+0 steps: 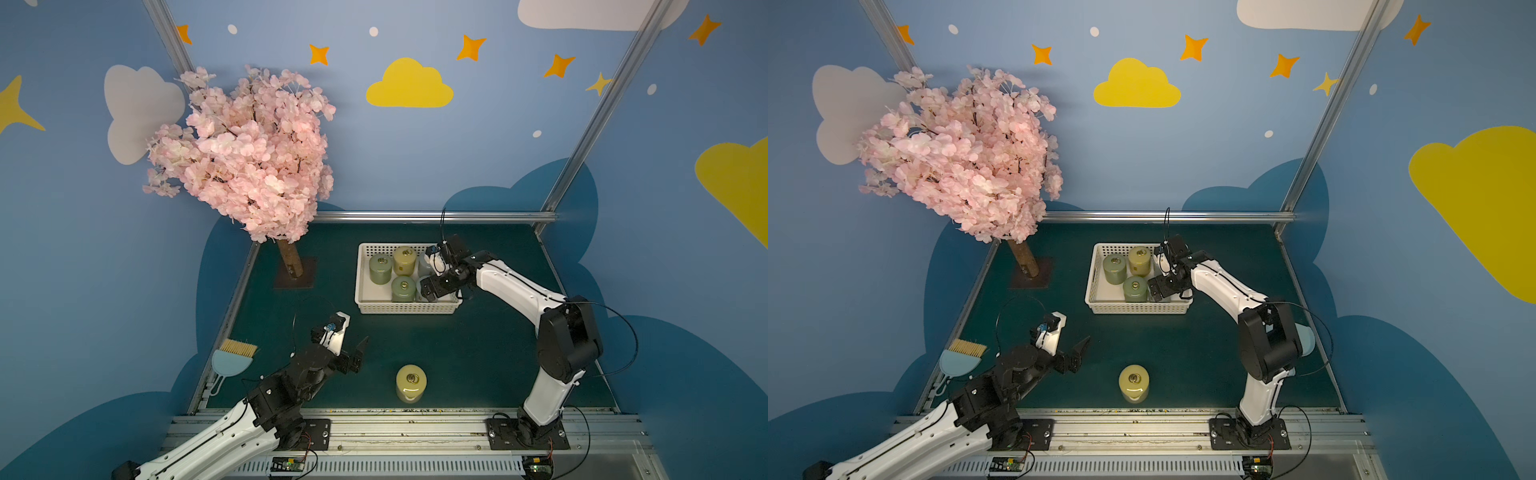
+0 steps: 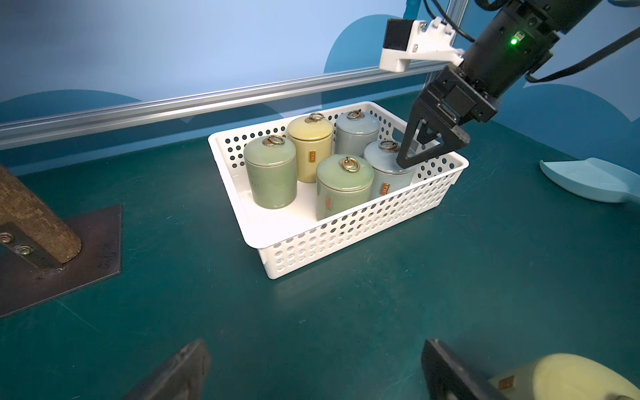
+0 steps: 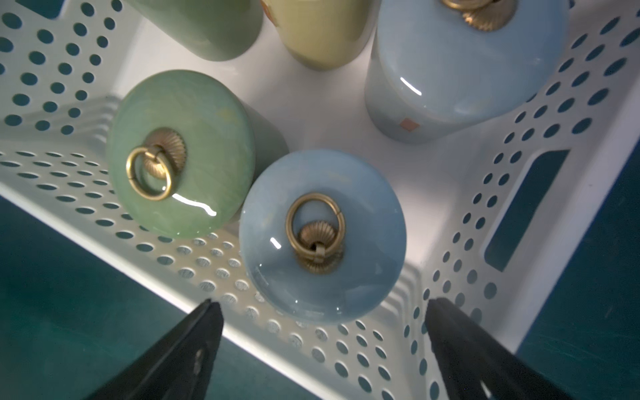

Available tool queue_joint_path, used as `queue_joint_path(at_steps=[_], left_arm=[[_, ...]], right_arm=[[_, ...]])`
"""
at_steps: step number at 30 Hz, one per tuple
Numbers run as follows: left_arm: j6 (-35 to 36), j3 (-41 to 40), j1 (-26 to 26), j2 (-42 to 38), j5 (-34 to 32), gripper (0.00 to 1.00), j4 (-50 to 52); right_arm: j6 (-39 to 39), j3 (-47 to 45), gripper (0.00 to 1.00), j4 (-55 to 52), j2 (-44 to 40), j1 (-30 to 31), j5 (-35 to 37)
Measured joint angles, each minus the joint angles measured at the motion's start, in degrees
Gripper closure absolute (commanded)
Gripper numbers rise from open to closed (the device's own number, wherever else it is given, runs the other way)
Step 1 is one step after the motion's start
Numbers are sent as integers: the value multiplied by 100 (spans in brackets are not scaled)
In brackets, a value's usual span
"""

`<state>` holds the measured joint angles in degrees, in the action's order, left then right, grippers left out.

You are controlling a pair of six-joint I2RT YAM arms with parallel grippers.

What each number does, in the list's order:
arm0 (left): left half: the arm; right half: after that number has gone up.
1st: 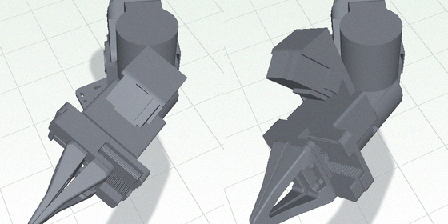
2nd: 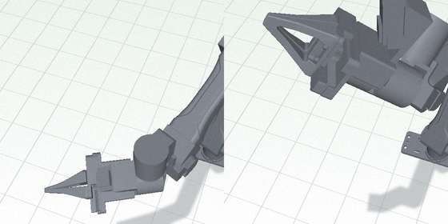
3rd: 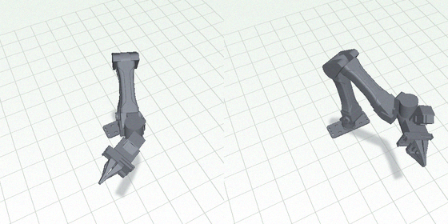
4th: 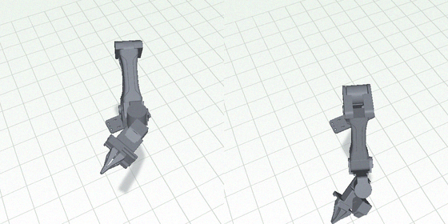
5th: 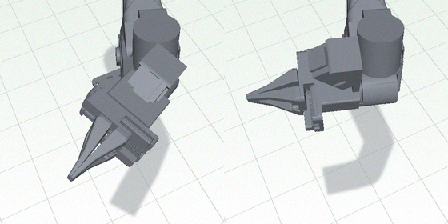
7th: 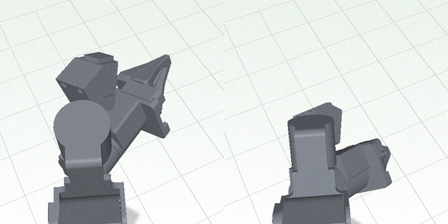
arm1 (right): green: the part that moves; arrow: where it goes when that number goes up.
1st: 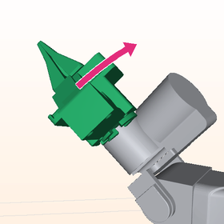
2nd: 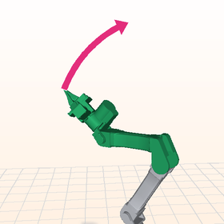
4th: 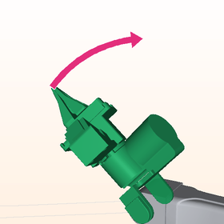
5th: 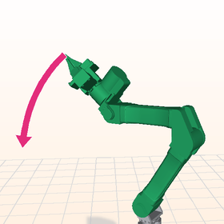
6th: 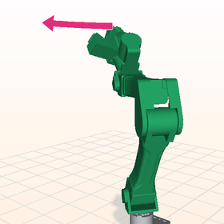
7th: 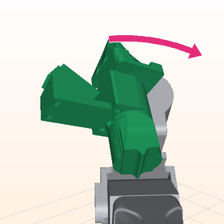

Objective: Take the tea canister out of the basket
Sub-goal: Pick up the tea canister from the basket.

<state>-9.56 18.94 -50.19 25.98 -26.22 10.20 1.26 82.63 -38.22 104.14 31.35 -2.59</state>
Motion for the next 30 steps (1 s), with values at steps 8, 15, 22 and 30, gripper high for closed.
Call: queue_joint_path(at_steps=[8,15,22,30], left_arm=[[35,0,7,33,-66,0,-9],[37,0,7,66,-66,0,-24],[37,0,7,63,-68,0,-24],[37,0,7,63,-68,0,-24]], right_arm=[[-4,264,2,-24,389,61,48],[-7,398,4,-26,568,114,122],[-4,466,7,-31,785,140,212],[-20,479,13,-44,839,142,249]])
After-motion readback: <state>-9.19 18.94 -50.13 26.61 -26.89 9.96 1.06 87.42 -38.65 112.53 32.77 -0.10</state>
